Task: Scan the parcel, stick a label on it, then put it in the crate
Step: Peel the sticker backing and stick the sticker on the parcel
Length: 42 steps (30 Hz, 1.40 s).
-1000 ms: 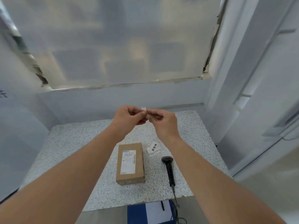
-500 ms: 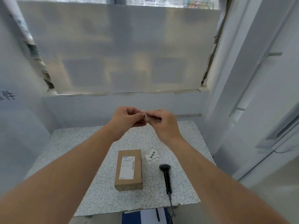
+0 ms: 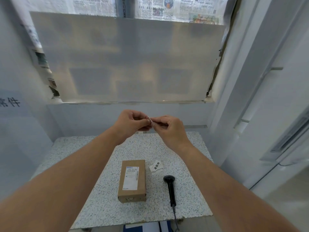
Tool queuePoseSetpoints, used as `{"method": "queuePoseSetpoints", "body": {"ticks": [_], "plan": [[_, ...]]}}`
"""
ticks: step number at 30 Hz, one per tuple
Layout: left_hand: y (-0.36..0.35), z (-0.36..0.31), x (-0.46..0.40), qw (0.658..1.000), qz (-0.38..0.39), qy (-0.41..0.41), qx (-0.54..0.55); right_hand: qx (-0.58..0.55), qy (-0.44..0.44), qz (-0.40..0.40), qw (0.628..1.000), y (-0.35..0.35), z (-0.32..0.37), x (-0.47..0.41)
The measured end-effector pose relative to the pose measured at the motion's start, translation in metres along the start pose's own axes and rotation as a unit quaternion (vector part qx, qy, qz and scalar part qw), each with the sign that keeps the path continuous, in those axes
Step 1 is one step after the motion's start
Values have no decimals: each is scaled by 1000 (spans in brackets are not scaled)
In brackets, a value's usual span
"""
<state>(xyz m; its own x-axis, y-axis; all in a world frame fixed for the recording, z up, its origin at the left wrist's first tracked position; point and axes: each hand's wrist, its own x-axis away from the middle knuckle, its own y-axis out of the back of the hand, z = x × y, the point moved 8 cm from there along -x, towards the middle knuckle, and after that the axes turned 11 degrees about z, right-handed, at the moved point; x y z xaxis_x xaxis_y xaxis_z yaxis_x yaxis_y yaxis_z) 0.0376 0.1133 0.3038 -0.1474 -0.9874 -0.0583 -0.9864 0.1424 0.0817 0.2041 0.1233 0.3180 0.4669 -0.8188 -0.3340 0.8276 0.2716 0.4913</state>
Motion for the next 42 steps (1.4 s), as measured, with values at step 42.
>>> {"method": "queuePoseSetpoints", "body": {"ticks": [42], "plan": [[0,-11,10,997,32,-10,-66,108,67,13,992,1,31,6]]}}
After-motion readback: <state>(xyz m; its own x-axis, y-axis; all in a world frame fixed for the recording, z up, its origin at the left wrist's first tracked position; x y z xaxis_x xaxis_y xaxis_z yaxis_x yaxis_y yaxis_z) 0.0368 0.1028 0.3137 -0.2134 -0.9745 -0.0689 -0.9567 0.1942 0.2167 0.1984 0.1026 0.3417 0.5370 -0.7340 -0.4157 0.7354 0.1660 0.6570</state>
